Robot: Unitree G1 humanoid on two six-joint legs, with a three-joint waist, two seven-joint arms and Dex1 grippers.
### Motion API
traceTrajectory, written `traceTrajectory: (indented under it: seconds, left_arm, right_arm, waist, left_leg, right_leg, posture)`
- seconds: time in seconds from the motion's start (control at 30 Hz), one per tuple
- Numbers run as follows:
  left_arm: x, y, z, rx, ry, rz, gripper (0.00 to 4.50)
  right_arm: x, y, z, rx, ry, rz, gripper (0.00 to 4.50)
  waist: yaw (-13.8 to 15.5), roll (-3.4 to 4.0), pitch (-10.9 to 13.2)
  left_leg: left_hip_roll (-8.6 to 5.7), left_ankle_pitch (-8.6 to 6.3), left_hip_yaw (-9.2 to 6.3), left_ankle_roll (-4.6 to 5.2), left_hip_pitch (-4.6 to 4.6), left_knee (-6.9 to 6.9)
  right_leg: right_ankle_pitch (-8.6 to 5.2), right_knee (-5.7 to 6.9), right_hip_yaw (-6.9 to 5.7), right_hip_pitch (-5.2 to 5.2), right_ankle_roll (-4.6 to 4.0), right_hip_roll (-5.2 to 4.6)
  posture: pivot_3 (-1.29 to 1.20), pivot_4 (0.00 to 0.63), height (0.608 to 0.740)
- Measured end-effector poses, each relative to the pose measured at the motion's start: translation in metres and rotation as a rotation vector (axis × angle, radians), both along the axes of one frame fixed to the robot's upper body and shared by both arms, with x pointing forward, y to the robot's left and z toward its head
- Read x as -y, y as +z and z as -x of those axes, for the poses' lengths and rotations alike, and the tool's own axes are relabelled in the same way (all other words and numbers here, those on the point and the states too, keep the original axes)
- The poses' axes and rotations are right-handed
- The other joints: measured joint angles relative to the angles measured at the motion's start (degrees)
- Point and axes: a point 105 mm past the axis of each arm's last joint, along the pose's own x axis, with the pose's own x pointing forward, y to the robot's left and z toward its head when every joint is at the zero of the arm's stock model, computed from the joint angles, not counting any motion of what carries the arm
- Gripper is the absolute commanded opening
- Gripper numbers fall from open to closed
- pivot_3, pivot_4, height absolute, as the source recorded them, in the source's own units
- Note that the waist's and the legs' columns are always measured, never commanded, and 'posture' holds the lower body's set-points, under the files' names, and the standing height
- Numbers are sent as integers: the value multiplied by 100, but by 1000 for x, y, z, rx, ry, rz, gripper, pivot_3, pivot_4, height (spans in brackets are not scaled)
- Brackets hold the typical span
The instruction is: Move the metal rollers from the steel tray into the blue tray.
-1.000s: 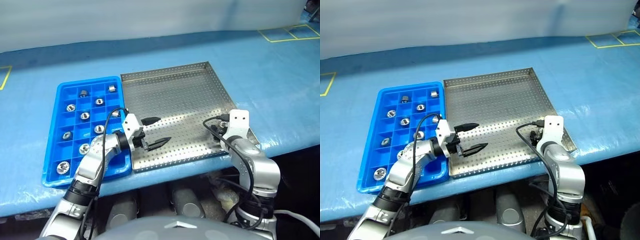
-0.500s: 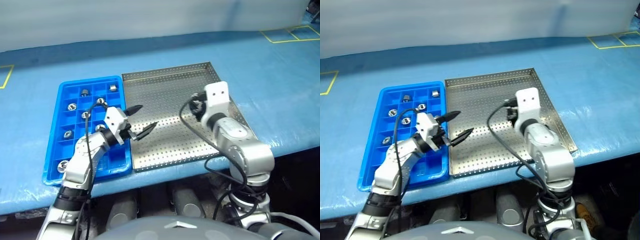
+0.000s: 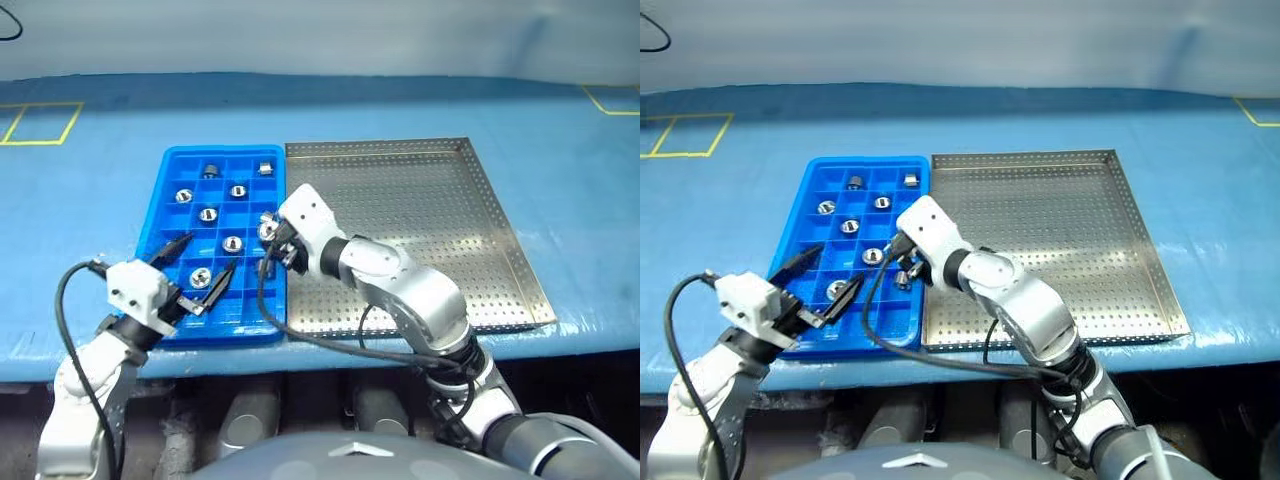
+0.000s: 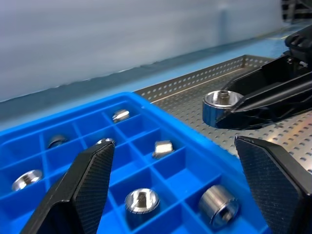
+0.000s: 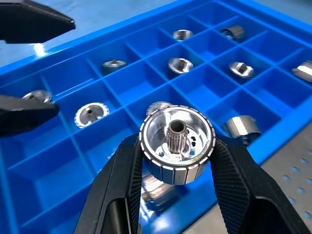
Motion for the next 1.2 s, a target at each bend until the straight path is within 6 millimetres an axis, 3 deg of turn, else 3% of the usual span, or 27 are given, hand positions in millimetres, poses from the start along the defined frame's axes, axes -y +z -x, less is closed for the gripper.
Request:
traceTrajectory:
  seconds: [0.2,0.43,0.77,0.8,0.93,1.07,1.2]
  left_arm:
    - [-15,-8,20,-26,91,10,4334]
    - [-20,-11,30,-30,133,17,4334]
    - [-21,-12,31,-34,143,23,4334]
    - [-20,-12,31,-32,137,21,4334]
    - [-18,-8,27,-14,115,17,4334]
    - [-14,3,16,26,64,-4,4334]
    - [-5,18,-3,87,0,-21,4334]
  right_arm:
    - [-25,-16,24,-56,197,1,1693]
    - [-39,-32,27,-108,254,6,1693]
    - [-31,-50,23,-158,247,57,1693]
    - [-29,-50,24,-154,250,64,1693]
    - [-23,-46,26,-148,257,69,2965]
    - [-14,-39,18,-120,206,50,2965]
    - [3,-3,-1,12,79,-78,2965]
  waist:
    - [134,-7,-3]
    - [297,-10,-4]
    - [368,-12,-3]
    - [378,-12,-3]
    - [412,-14,-5]
    - [398,-16,-5]
    - [338,-17,-6]
  left_leg:
    - [1,4,-15,-7,2,1]
    - [1,4,-22,-10,2,-1]
    - [1,3,-24,-11,1,-2]
    - [0,3,-25,-11,1,-2]
    - [0,3,-26,-11,2,-2]
    - [1,4,-27,-12,0,-2]
    - [1,6,-27,-17,-2,-3]
  right_leg:
    - [-9,1,-19,1,1,0]
    - [-12,0,-29,-4,-3,13]
    - [-14,-2,-31,-4,-4,14]
    - [-14,-3,-32,-4,-4,13]
    - [-15,-6,-35,-3,-4,12]
    - [-15,-3,-37,-5,-4,14]
    - [-12,-2,-39,3,0,16]
  posture:
    - [309,150,740]
    - [333,150,740]
    - [323,150,740]
    - [316,150,740]
    - [279,150,740]
    - [229,150,740]
    - [176,150,740]
